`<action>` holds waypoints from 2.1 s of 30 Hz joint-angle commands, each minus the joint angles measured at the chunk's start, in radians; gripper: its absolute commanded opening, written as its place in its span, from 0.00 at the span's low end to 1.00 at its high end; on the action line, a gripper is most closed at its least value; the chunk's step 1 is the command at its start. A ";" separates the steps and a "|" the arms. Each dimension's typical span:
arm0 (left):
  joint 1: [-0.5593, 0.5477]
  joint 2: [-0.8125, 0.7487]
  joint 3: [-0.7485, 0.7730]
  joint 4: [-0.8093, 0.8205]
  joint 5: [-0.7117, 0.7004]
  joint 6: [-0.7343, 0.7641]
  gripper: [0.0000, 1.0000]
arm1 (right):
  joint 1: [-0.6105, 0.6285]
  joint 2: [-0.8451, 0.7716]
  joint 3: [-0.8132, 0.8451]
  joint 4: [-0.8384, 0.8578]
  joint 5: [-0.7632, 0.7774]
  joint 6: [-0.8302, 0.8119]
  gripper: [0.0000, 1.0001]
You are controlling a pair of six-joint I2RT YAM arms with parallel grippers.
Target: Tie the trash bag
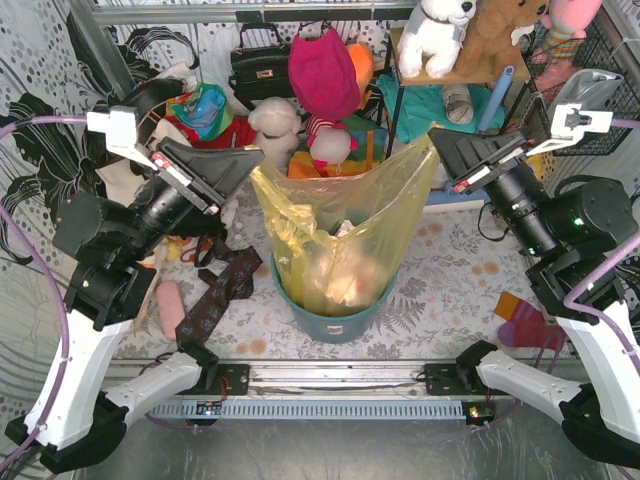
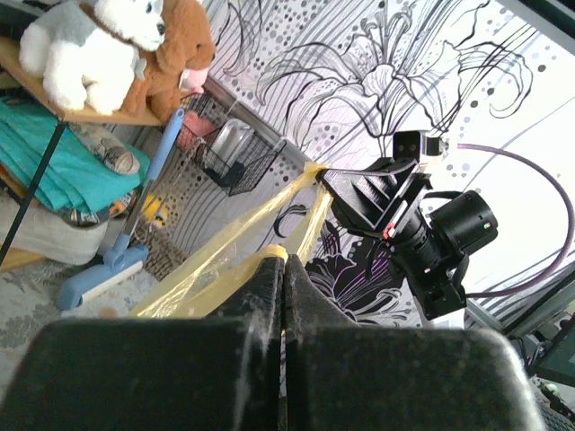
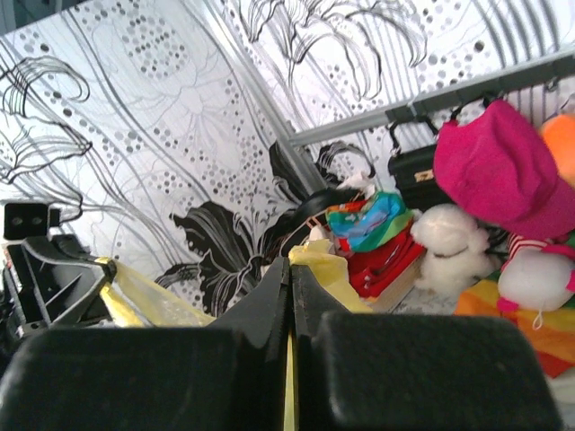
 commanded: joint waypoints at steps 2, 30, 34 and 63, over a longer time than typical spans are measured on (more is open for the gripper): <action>0.001 -0.039 0.046 -0.075 -0.248 0.038 0.00 | -0.004 -0.050 0.026 -0.039 0.168 -0.064 0.00; 0.003 0.126 0.089 0.018 0.214 -0.041 0.14 | -0.003 0.052 0.043 0.109 -0.492 0.022 0.00; 0.003 0.172 0.182 -0.132 0.204 -0.043 0.38 | -0.004 0.080 0.099 0.043 -0.492 0.010 0.17; 0.003 0.029 0.076 -0.480 0.114 -0.029 0.36 | -0.004 -0.018 -0.002 -0.090 -0.374 -0.013 0.47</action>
